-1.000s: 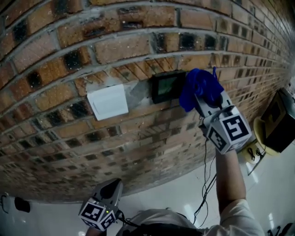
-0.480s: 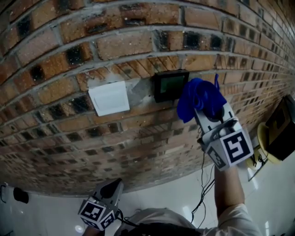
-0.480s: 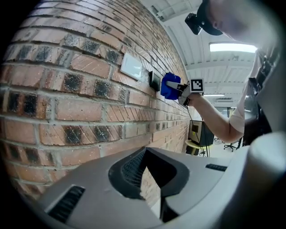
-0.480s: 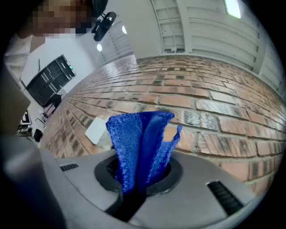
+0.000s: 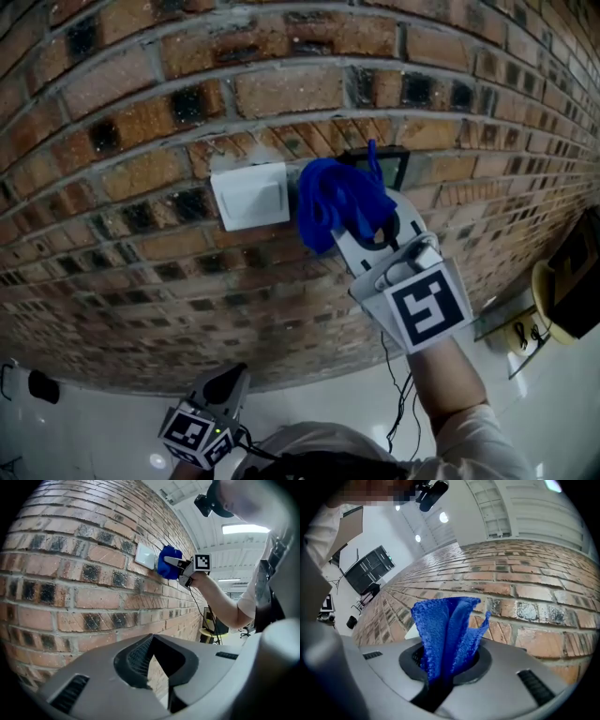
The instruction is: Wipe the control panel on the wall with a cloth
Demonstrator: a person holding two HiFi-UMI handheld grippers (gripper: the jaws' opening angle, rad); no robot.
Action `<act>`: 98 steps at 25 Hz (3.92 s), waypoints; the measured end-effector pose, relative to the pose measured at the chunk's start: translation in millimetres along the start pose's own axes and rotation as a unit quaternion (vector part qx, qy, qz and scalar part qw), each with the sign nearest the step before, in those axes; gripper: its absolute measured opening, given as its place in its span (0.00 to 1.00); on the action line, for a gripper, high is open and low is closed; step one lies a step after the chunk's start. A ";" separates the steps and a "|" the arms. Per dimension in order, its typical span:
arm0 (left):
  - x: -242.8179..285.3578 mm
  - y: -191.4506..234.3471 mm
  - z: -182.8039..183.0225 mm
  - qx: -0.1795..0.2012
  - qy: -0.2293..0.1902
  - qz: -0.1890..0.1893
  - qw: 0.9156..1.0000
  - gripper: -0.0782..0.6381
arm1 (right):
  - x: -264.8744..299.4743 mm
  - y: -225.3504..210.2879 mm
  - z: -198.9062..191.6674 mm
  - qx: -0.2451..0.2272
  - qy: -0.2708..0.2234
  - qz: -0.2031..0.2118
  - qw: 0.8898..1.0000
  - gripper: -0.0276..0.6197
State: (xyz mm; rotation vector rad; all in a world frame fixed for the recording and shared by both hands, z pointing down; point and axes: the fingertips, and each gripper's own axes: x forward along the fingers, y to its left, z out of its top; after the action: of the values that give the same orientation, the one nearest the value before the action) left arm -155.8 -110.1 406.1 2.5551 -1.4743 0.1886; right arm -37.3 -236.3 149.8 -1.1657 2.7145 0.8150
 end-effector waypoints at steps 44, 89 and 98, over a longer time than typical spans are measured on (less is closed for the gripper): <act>-5.7 -7.3 -8.7 0.001 0.012 0.015 1.000 0.11 | -26.7 -55.9 -12.4 -0.035 0.015 -0.052 0.998 0.18; 12.1 -21.0 -7.9 0.009 0.020 0.005 1.000 0.11 | -37.8 -83.9 -12.0 -0.037 -0.002 -0.061 0.997 0.18; 23.6 -33.7 -6.5 0.007 0.022 -0.006 1.000 0.11 | -76.7 -158.4 -47.5 -0.060 0.050 -0.136 0.988 0.18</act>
State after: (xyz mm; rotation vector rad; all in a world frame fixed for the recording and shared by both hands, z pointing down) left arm -115.0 -112.0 413.9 2.5520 -1.4467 0.2523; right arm 133.2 -300.3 141.3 -1.6002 2.5286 0.9108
